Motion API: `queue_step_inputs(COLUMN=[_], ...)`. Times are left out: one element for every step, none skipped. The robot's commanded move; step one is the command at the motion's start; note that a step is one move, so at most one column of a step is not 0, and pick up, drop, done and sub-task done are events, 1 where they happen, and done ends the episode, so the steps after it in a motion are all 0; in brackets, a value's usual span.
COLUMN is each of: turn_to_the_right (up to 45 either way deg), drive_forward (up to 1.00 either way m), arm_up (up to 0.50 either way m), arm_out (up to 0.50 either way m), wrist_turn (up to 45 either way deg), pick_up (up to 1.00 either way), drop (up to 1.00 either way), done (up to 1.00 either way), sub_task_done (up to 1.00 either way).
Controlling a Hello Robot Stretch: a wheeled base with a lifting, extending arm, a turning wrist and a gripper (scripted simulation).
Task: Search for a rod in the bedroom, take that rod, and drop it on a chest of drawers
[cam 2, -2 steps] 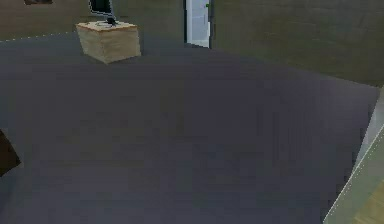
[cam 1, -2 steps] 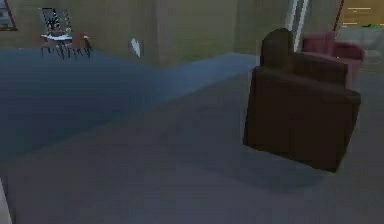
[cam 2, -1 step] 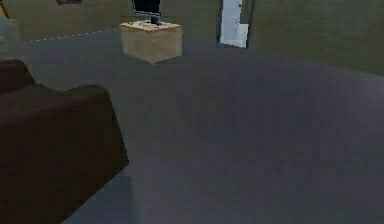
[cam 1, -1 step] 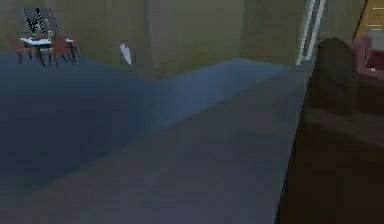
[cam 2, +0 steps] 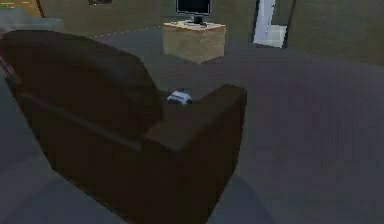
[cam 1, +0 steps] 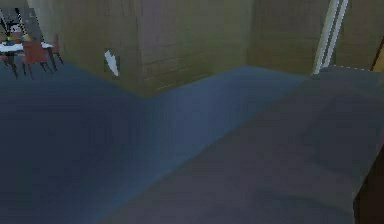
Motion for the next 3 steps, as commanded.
queue_step_inputs(turn_to_the_right=[0.0,39.0,0.0], drive_forward=[0.35,0.0,1.0], arm_up=[0.0,0.0,0.0], arm_out=[0.0,0.0,0.0], wrist_turn=[0.0,0.0,0.0], pick_up=[0.0,0.0,0.0], drop=[0.0,0.0,0.0], done=[0.0,0.0,0.0], sub_task_done=[0.0,0.0,0.0])
